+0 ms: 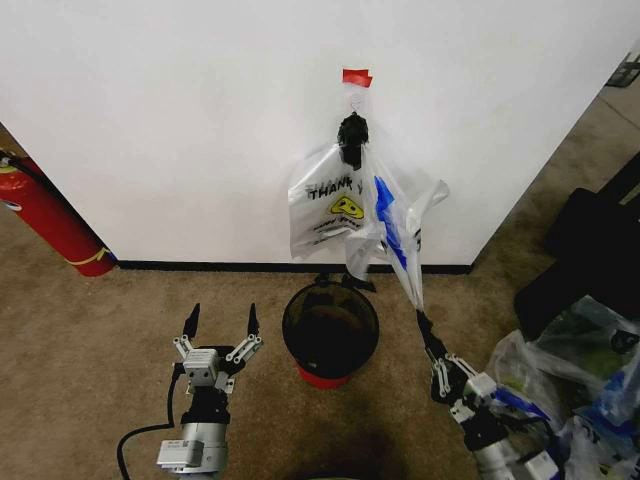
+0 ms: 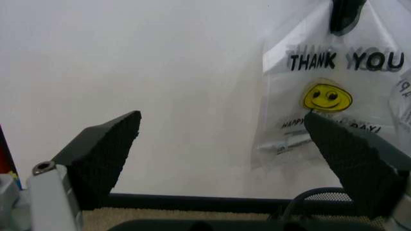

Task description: Pick up the garbage bag from the wall and place it over the trash bin.

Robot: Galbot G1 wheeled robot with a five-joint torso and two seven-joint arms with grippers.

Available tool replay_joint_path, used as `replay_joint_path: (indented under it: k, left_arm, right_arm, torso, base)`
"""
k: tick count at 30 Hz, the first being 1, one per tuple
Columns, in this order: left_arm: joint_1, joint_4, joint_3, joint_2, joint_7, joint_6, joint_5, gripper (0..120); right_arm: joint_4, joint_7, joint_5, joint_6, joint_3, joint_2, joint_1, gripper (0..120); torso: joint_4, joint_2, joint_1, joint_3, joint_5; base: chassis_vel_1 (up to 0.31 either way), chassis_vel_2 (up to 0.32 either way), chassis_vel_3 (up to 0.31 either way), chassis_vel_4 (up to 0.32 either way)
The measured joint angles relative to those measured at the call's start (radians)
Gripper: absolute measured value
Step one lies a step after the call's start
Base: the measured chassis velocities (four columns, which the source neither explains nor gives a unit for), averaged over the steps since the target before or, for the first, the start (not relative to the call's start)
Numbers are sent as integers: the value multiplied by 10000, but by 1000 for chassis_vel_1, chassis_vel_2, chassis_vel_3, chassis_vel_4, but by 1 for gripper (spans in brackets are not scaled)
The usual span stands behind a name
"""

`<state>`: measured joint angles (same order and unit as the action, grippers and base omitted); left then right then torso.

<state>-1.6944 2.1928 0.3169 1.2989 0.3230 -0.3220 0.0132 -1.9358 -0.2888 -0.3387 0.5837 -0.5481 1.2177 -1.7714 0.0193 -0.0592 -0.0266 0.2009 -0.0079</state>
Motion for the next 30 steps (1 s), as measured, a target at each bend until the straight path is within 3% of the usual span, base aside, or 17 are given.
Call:
replay_joint_path:
  k: [18, 23, 30]
  left_arm:
    - [49, -217, -73, 23, -1, 59, -16, 100]
    - [100, -149, -163, -1, -2, 114, -7, 100]
    - [127, 288, -405, -440, -4, 364, 291, 100]
  right_arm:
    - [1526, 195, 1097, 1894, -184, 21, -295, 0]
    - [1194, 321, 1107, 1625, -126, 102, -109, 0]
    - [-124, 830, 1019, 272, 354, 487, 805, 0]
  torso:
    - [-1, 0, 0, 0, 1]
    - [1, 0, 0, 1, 0]
    - [-3, 0, 0, 1, -2]
  base:
    - [0, 0, 0, 0]
    - [0, 0, 0, 0]
    - [0, 0, 0, 0]
